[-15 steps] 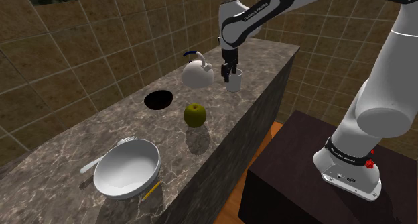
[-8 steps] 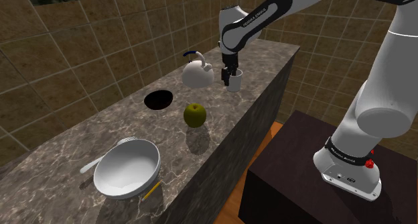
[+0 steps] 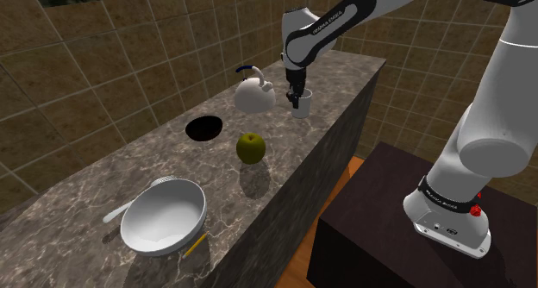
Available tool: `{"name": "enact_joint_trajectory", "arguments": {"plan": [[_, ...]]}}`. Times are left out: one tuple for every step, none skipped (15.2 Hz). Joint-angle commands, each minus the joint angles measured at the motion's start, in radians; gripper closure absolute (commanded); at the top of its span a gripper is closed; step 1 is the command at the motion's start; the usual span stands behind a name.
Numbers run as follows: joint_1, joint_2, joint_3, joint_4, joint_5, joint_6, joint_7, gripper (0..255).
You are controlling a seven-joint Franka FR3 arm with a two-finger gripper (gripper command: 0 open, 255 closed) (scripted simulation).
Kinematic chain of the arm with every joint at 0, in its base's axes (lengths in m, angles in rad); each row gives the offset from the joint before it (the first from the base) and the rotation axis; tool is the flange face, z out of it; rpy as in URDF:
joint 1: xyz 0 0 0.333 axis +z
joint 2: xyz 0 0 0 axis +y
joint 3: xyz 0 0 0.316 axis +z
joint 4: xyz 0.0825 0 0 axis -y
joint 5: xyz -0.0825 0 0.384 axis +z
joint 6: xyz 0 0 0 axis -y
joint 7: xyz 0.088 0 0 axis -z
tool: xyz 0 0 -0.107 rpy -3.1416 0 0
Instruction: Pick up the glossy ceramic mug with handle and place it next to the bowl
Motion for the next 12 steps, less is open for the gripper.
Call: {"name": "enact_joint_trajectory", "arguments": {"plan": [[0.000, 0.000, 0.000, 0.000, 0.000, 0.000, 0.000, 255], [0.000, 0.000, 0.000, 0.000, 0.000, 0.000, 0.000, 255], [0.000, 0.000, 0.000, 0.000, 0.000, 0.000, 0.000, 255], [0.000, 0.000, 0.000, 0.000, 0.000, 0.000, 0.000, 255], [0.000, 0.000, 0.000, 0.000, 0.000, 0.000, 0.000, 255], [0.000, -0.007, 0.000, 0.005, 0.000, -0.012, 0.000, 255], [0.000, -0.015, 0.000, 0.010, 0.000, -0.025, -0.001, 255], [0.000, -0.021, 0.000, 0.016, 0.000, -0.038, -0.001, 255], [0.000, -0.028, 0.000, 0.022, 0.000, -0.050, -0.002, 255], [0.001, -0.035, 0.000, 0.028, 0.000, -0.063, -0.002, 255], [0.001, -0.041, 0.000, 0.035, 0.000, -0.076, -0.003, 255], [0.001, -0.047, 0.000, 0.041, 0.000, -0.088, -0.003, 255]]}}
